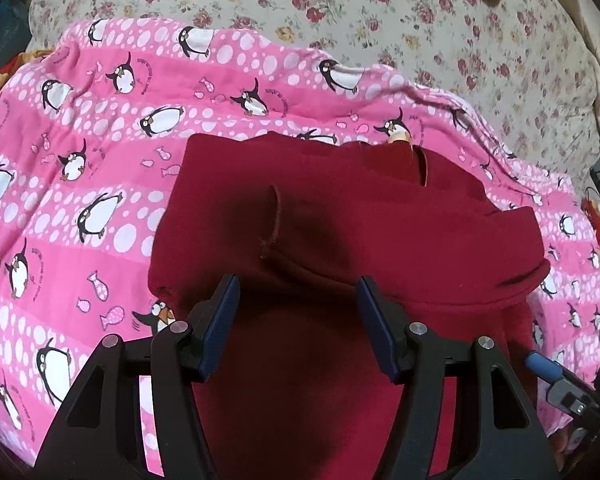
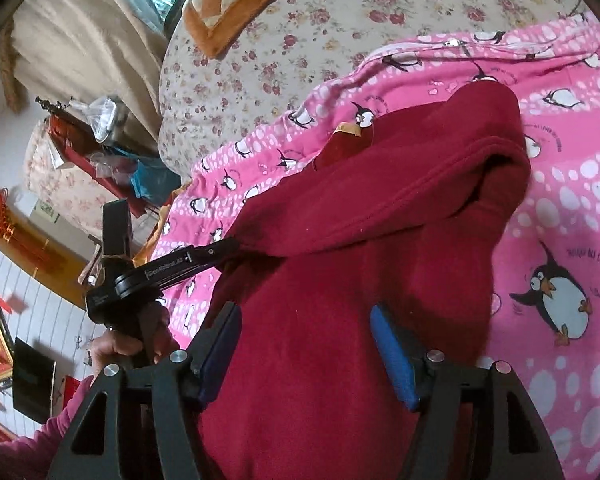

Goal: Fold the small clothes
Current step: 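Close the left gripper on the folded sweatshirt edge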

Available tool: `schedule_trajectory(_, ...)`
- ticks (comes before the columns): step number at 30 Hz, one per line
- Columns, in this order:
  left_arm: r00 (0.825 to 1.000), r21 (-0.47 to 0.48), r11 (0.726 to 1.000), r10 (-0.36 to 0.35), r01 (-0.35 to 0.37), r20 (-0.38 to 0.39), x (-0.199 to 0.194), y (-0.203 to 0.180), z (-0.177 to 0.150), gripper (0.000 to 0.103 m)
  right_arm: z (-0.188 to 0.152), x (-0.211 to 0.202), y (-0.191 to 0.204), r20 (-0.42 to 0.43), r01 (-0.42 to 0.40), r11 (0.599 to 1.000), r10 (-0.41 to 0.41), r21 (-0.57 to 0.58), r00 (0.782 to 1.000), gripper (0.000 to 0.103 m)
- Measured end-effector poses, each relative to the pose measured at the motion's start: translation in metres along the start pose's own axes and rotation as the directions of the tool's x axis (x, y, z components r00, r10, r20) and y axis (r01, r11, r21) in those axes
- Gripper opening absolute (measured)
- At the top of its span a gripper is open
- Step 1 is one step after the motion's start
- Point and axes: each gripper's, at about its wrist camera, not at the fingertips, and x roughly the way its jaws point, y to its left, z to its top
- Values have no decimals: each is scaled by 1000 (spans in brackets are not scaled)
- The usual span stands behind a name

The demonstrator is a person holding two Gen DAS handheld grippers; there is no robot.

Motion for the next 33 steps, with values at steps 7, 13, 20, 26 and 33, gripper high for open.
schedule_trajectory(7, 1000, 16, 1000, 15, -15, -16, 7, 0, 0, 61, -3, -3, 2, -4, -10, 1000, 10, -7, 1000, 65)
schedule_trajectory(13, 1000, -20, 1000, -19, 19, -20, 8, 11, 7, 61, -2, -3, -5, 5, -4, 1000, 4, 28, 1000, 65)
schedule_trajectory(20, 998, -25, 999, -49, 48, -40, 18, 13, 14, 61, 0, -1, -16, 10, -2, 997, 1, 72, 1000, 65)
schedule_trajectory(26, 998, -2, 998, -58, 58, -38, 28, 6, 21, 60, 0, 3, -17, -2, 1, 997, -1, 71, 1000, 65)
schedule_trajectory(33, 1000, 108, 994, -6, 7, -4, 30, -9, 31, 16, 2, 1, -24, 7, 8, 996, -9, 89, 1000, 65)
